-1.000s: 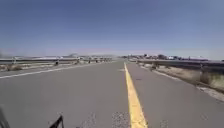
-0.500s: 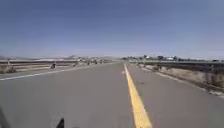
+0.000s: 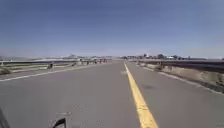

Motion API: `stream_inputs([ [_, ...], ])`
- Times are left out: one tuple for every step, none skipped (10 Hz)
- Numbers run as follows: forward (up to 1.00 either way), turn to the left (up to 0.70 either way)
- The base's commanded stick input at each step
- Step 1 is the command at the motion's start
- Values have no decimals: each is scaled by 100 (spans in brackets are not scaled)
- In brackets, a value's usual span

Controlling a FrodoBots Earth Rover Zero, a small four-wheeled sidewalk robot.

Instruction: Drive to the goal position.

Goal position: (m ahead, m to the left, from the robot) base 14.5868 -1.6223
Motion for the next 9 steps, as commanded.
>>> stream_inputs([
  [85,0],
  [85,0],
  [85,0],
  [85,0],
  [85,0],
  [85,0],
  [85,0],
  [85,0],
  [85,0],
])
